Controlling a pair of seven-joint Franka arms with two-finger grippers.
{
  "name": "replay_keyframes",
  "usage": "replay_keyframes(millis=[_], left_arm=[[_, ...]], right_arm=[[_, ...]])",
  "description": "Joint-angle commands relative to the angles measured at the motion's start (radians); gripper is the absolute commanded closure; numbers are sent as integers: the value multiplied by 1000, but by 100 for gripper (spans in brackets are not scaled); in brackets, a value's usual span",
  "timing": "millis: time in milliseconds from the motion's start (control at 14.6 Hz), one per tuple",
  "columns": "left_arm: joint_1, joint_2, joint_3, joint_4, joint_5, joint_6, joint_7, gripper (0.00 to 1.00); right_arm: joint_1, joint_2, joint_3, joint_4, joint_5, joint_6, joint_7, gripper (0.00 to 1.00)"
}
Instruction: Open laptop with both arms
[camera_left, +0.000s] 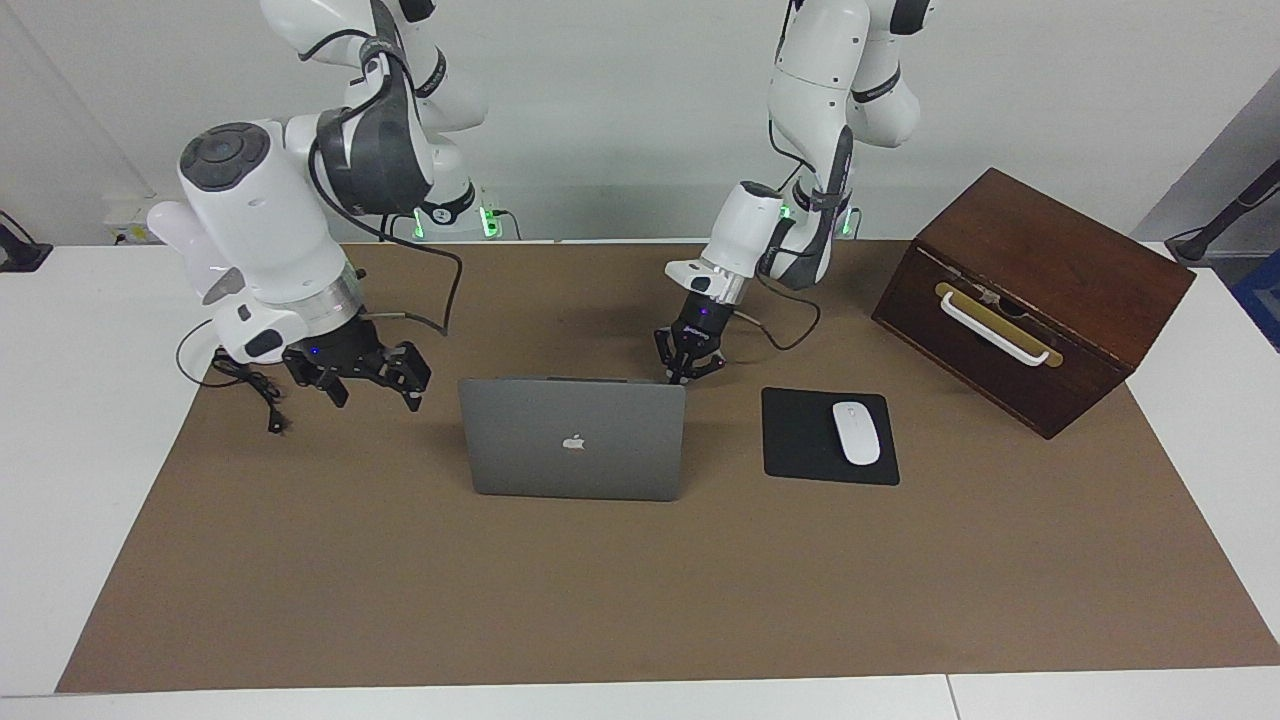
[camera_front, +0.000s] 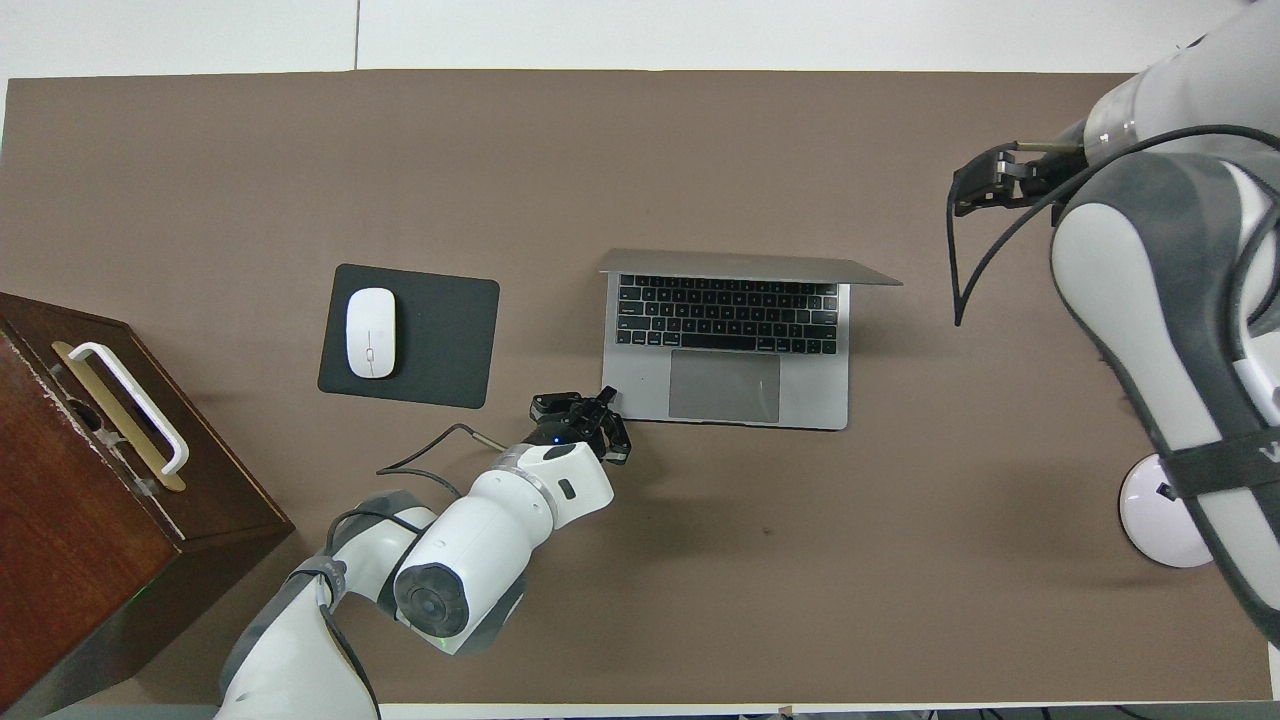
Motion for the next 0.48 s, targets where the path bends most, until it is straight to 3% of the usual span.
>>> replay_keyframes(millis=[0,411], left_arm=[[0,35,-1,23,0,9,-7,100],[0,35,-1,23,0,9,-50,100]], right_arm=[[-66,-15,10,48,-40,-76,-149,0],[-126,-87,10,46,-70,-139,-290,0]])
